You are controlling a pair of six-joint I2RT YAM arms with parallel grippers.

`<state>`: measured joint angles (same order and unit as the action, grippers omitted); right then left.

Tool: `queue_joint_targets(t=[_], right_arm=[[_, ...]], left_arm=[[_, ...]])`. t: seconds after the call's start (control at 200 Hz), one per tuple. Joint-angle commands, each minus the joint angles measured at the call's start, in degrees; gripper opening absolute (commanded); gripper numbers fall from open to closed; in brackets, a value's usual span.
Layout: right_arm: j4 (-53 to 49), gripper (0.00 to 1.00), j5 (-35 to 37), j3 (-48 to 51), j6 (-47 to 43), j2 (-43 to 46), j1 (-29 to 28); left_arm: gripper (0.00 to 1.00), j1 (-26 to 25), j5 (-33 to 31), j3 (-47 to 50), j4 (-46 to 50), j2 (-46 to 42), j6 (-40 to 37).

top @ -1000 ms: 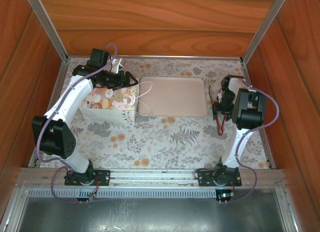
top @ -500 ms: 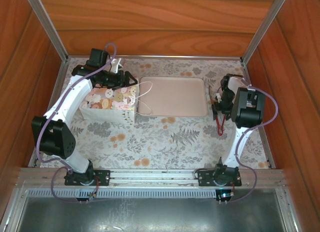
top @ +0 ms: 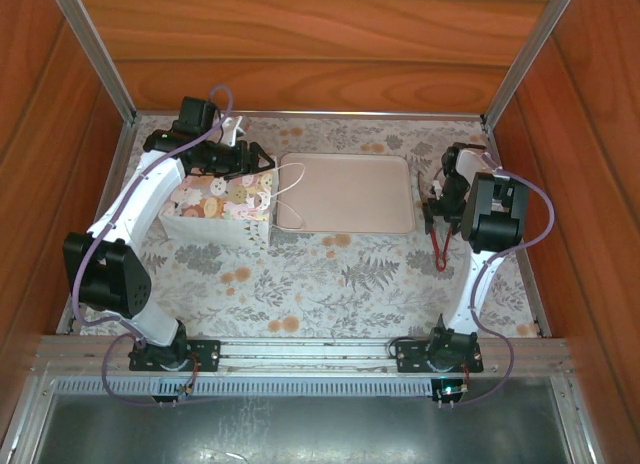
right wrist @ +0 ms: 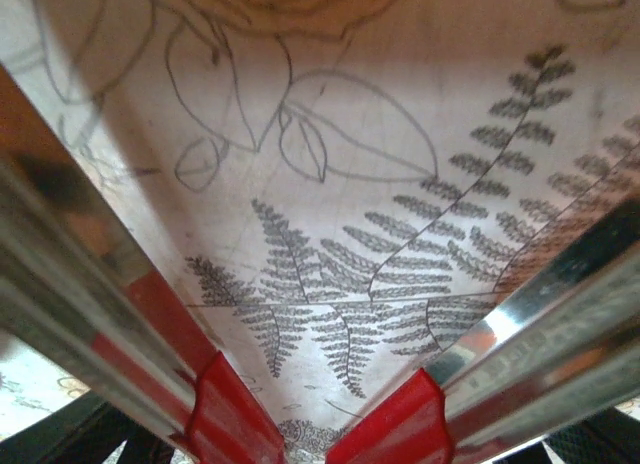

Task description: Take the fake bread out of the paper bag

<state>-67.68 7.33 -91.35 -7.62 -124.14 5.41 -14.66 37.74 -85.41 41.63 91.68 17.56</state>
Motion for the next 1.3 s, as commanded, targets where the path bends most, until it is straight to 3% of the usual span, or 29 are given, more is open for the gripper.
queue_joint_targets(t=[0.0,0.495,0.795,1.294], right_arm=[[3.52,0.78,-2.35,-0.70,-1.31,-2.80,0.48],[4.51,0.67,-2.33,1.94,-0.41,-2.32,0.57],[3.32,0.54,-2.71,4.49,1.95,9.61,0.48],[-2.10,0.51,-3.24,0.42,7.29,21.18,-0.12]], left_arm=[[0.70,0.33,-0.06,0.21,0.69,-1.15,-0.56],[0.70,0.34,-0.10,0.39,0.65,-1.42,-0.47],[0.70,0.32,-0.29,-0.41,0.65,-1.57,0.01],[0.70,0.33,-0.30,-1.45,0.65,-1.94,1.04]])
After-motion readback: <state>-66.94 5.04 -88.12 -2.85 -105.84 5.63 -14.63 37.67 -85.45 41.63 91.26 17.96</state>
